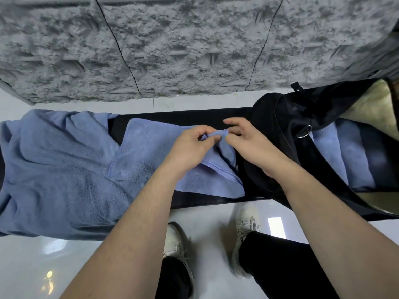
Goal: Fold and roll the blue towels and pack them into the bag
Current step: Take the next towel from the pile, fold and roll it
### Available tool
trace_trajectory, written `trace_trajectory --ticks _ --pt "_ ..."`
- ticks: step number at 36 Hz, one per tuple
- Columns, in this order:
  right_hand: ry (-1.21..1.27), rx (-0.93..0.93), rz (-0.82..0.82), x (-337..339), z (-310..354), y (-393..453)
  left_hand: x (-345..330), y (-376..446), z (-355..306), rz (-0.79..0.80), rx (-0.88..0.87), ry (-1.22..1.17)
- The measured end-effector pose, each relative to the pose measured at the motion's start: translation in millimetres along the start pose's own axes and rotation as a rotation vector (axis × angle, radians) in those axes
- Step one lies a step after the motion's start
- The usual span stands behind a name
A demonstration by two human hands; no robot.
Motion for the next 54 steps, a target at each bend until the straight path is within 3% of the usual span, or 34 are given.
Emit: trace_trajectory --ticks 3,10,14,21,25,28,36,42,54 --pt "0.044 0.037 0.085 -6.1 0.2 -3.0 -0.2 1.5 0.4 -0.011 -0.019 0.035" --pt "0.027 0.129 -0.157 8.1 6.9 -1.8 2.4 3.9 4.8 -0.049 0.007 0.051" --pt "0.237 0.082 -0.214 10.8 10.6 -3.6 5.2 5.8 10.9 -0.06 0.047 0.034" --pt "-0.007 0.085 0.036 -6.0 -3.3 -1.3 0.8 5.5 10.5 -0.006 0.033 -0.017" --pt "-0.133 0.165 -0.141 6.4 2.5 0.2 0.6 5.8 10.1 -0.038 0.033 0.018" --pt "-0.047 0.112 -0.234 15.8 2.6 2.5 2.1 7.0 11.3 -0.075 0.066 0.029" --pt "-0.015 0.183 -0.11 -2.7 3.8 1.6 -4.1 4.4 2.7 -0.072 0.035 -0.032" --pt "-0.181 0.222 -0.163 6.5 2.8 0.1 -0.7 4.6 4.1 -0.101 0.031 0.017" --pt "-0.116 0.257 -0.376 22.1 -1.9 -12.7 -2.1 5.4 1.9 -0.112 0.077 -0.108"
Point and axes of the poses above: each hand's wrist, its own y-axis towards the middle knuckle, its own x-axis out of the back of the hand, z = x × y, the point moved 5 cm from there along y, towards the middle knuckle, and after that the axes turned 12 degrees about y, right-handed, at the moved point
